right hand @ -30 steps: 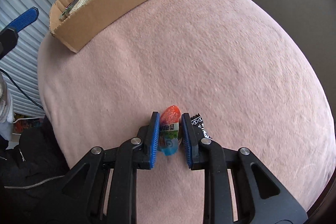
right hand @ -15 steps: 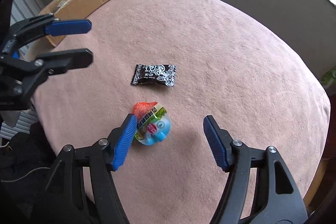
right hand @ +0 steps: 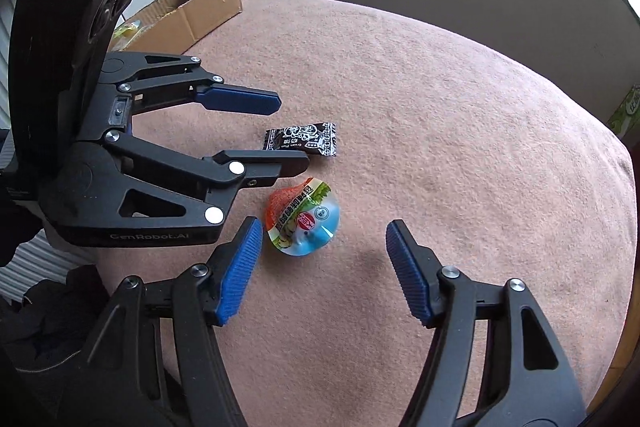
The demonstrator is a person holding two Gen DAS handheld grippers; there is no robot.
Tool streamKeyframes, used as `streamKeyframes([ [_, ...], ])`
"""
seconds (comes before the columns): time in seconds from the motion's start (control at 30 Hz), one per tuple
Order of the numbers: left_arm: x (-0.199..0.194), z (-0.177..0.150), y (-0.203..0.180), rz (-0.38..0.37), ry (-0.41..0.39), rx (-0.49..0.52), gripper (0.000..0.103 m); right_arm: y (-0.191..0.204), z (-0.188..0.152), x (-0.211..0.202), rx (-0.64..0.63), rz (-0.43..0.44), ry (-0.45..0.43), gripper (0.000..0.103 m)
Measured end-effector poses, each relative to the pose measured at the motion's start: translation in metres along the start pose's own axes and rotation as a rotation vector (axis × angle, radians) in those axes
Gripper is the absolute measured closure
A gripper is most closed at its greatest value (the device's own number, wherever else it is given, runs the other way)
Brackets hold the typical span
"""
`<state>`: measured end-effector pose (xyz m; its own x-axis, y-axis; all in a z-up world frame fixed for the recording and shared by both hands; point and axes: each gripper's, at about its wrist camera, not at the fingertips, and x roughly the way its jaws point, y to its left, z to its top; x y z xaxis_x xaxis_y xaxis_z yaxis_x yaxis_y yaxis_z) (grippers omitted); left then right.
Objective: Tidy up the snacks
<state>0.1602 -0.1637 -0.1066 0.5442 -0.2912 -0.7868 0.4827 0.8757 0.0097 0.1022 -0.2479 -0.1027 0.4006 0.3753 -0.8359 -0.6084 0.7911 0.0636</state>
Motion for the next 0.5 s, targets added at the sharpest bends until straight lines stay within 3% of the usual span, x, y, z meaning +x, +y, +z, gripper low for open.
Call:
streamKeyframes([
  [0.3, 0.012, 0.000, 0.015, 0.007, 0.015, -0.062, 0.080, 0.020, 0.014, 0.030, -0.017, -0.020, 0.005, 0.048],
  [0.5, 0.005, -0.010, 0.021, 0.017, 0.006, -0.094, 0.080, 0.028, 0.019, 0.039, -0.041, -0.046, -0.004, 0.055],
])
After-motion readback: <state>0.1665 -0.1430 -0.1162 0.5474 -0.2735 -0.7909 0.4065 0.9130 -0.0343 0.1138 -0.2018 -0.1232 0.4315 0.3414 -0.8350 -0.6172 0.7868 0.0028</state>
